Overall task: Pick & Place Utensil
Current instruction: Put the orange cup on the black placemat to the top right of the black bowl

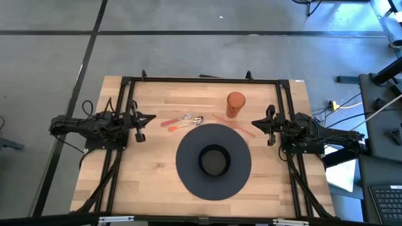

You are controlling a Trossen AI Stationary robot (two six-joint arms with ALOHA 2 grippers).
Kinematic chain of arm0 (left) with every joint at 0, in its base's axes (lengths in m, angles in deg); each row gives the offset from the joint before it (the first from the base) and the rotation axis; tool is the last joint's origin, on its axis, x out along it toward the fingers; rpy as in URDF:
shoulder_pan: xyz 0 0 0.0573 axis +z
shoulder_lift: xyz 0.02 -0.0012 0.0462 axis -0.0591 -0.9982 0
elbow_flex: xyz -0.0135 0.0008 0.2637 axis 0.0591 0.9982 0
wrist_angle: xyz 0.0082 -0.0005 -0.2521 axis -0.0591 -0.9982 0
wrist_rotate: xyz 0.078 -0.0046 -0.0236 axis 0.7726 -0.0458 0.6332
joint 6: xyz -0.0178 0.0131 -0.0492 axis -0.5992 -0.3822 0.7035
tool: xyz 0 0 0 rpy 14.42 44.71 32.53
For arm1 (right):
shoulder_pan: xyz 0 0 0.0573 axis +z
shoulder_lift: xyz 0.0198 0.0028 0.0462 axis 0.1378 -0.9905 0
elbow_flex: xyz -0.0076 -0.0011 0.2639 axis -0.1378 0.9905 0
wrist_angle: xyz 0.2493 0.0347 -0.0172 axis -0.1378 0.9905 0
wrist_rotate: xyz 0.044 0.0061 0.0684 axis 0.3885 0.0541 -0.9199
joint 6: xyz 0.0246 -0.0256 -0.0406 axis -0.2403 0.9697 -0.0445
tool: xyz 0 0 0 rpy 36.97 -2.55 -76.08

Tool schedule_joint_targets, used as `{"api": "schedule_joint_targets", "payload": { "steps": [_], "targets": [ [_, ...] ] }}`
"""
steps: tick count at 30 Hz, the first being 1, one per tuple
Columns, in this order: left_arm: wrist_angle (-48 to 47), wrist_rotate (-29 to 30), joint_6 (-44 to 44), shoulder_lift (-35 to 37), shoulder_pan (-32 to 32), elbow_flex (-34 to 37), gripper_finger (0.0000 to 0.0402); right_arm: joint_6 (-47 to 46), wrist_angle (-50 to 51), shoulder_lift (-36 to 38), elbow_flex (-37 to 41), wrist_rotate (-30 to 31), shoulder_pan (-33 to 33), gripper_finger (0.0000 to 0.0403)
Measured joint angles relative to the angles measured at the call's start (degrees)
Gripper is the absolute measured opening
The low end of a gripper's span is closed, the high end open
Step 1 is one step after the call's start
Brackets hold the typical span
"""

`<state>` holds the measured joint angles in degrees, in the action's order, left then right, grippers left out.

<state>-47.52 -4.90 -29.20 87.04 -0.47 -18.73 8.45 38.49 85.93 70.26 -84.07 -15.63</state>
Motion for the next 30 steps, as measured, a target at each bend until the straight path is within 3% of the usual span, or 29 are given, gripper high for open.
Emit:
{"api": "schedule_joint_targets", "payload": {
  "steps": [4,10,18,25,30],
  "targets": [
    [-0.6,-1.2,0.8,0.0,0.0,0.0,0.0003,0.0,0.0,0.0,0.0,0.1,0.0,0.0021],
    [-4.4,2.3,-1.3,-0.7,0.0,0.0,0.0003,0.0,0.0,0.0,0.0,3.8,0.0,0.0021],
    [-1.2,9.9,-4.7,-1.7,0.0,0.0,0.0003,-1.5,0.0,0.0,0.0,5.6,0.0,0.0021],
    [7.0,9.6,-1.6,-1.7,0.0,0.0,0.0003,-1.4,0.1,0.0,0.0,5.5,0.0,0.0021],
    [9.7,9.4,6.2,-1.7,0.0,0.0,0.0003,-1.2,0.3,0.0,0.0,4.9,0.0,0.0021]
  ]
}}
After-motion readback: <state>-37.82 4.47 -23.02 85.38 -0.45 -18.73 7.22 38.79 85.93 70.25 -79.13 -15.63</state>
